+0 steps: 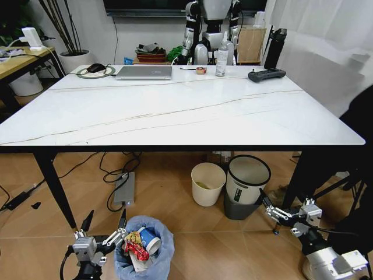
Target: Pick up the trash bin and place the trash from the table into it.
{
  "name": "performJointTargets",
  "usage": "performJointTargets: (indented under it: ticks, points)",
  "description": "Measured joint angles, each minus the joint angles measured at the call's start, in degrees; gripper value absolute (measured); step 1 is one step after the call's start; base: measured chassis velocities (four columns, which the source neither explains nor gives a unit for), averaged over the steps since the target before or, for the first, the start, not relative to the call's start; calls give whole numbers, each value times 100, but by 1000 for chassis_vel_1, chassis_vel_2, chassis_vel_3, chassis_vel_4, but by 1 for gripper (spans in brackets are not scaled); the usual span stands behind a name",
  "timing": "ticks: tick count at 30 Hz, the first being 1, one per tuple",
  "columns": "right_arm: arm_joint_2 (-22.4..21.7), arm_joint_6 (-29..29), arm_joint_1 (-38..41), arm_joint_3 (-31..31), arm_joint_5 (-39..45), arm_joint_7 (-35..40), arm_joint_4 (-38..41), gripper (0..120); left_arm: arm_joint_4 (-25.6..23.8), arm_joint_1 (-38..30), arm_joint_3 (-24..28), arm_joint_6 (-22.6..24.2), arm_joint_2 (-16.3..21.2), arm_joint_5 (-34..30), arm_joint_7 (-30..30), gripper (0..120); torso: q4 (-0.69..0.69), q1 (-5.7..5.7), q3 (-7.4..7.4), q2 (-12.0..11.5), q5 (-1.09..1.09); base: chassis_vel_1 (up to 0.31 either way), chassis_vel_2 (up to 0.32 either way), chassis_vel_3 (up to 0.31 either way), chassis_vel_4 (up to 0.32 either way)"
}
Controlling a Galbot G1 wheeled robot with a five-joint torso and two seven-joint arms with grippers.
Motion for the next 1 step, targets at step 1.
performJointTargets:
  ticks: [1]
  points:
    - [0,0,0,0,0,0,0,100,6,-2,1,2,0,-2,-1,100,0,0,0,0,0,0,0,0,0]
